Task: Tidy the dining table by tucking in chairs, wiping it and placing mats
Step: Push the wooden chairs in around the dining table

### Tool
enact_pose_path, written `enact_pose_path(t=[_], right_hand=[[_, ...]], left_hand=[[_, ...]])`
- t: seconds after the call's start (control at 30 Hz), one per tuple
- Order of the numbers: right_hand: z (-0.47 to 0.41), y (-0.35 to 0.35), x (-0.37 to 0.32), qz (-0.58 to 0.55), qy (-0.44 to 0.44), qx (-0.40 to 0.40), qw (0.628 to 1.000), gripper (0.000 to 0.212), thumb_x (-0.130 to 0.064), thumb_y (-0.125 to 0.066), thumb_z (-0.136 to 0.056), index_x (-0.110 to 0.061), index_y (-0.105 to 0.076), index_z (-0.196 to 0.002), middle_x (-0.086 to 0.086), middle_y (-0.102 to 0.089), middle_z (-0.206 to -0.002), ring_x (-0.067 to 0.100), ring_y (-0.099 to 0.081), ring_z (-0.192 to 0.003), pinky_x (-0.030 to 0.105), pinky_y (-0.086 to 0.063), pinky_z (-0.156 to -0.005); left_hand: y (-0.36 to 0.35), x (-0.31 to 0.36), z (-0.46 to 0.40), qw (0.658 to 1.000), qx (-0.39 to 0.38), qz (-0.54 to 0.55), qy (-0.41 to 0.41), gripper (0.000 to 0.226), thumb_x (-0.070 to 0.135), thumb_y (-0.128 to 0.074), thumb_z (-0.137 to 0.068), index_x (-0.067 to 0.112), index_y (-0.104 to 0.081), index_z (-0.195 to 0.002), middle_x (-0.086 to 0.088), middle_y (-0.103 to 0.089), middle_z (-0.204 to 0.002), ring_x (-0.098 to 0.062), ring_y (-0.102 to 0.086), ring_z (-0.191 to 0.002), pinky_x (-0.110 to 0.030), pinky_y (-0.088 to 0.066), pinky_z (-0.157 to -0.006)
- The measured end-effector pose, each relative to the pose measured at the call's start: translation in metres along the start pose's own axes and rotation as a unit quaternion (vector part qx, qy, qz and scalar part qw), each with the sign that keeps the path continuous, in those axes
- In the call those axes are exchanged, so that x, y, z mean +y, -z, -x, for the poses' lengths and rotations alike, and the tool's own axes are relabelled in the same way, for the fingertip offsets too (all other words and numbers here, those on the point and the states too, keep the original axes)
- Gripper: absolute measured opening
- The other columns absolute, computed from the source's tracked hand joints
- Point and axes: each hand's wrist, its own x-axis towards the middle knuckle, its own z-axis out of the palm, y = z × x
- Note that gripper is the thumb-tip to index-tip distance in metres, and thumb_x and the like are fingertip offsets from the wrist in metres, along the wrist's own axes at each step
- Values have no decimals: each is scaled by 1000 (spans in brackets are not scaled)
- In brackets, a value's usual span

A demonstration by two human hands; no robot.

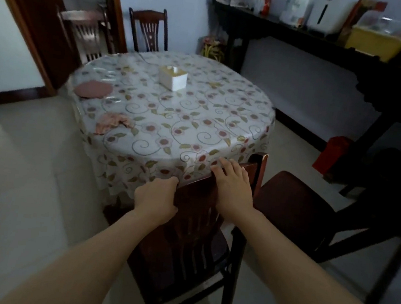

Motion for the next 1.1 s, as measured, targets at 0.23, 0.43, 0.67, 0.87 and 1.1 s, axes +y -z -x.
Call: enact_pose_path(t=[0.23,0.43,0.67,0.87,1.1], right_hand=[[-89,11,5,62,157,-41,985,50,-26,-77,-71,-16,-49,-110,1,-56,-110,21,-50,-108,31,-33,-96],[-170,21,1,91,244,-94,961,68,-40,-81,-68,-17,-45,-121,3,-59,-110,24,-57,-104,32,-33,-73],[-235,26,20,53,293,-99,949,67,-42,-80,-68,-23,-45,-123,1,-61,-107,24,-59,-98,31,-36,-66],[-264,7,28,63,311,-87,944,58,-41,-75,-74,-23,-45,-121,-1,-58,-107,24,-58,-98,31,-33,-65],[-280,-48,41,51,303,-49,950,24,-23,-63,-83,-21,-49,-102,-4,-51,-91,20,-55,-88,29,-28,-66]], left_hand=[[15,-19,-56,999,-27,0,46,47,35,-79,-67,23,-55,-106,0,-61,-107,-22,-59,-101,-31,-41,-68],[26,-43,-105,994,-6,33,103,50,36,-81,-62,24,-57,-104,2,-63,-105,-18,-59,-98,-32,-49,-73],[38,-40,-162,991,4,35,129,48,33,-80,-64,21,-52,-101,1,-61,-104,-19,-58,-95,-32,-47,-73],[20,-42,-196,989,36,11,145,44,34,-76,-66,20,-49,-96,0,-63,-99,-22,-60,-91,-32,-48,-71],[-29,-42,-221,987,98,-24,125,37,34,-73,-72,21,-49,-97,3,-62,-99,-17,-58,-89,-30,-44,-73]])
